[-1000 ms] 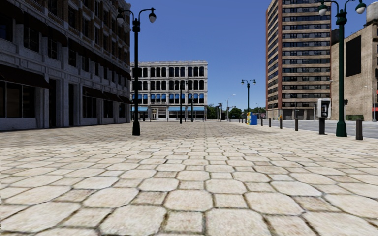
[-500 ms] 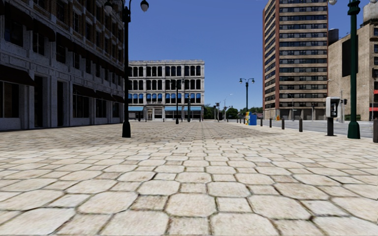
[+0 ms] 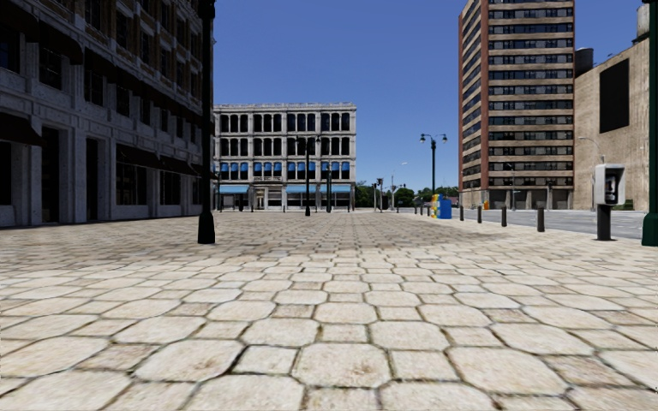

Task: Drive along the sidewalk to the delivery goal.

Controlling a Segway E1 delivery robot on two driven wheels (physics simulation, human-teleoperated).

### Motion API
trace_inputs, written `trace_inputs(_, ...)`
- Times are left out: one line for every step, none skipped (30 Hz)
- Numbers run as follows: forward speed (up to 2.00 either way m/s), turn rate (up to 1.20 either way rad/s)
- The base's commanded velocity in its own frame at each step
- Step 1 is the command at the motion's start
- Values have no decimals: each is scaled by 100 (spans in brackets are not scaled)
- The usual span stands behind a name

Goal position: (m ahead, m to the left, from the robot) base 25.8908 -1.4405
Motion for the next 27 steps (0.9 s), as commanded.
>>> trace_inputs(173, -99)
trace_inputs(173, -99)
trace_inputs(173, 0)
trace_inputs(173, 0)
trace_inputs(173, 0)
trace_inputs(173, 0)
trace_inputs(173, 0)
trace_inputs(173, 0)
trace_inputs(173, 0)
trace_inputs(173, 0)
trace_inputs(173, 0)
trace_inputs(173, 0)
trace_inputs(173, 0)
trace_inputs(173, 0)
trace_inputs(173, 0)
trace_inputs(173, 0)
trace_inputs(173, 0)
trace_inputs(173, 0)
trace_inputs(173, 0)
trace_inputs(173, -69)
trace_inputs(173, -91)
trace_inputs(173, -101)
trace_inputs(173, 0)
trace_inputs(173, 0)
trace_inputs(173, 0)
trace_inputs(173, 0)
trace_inputs(173, 0)
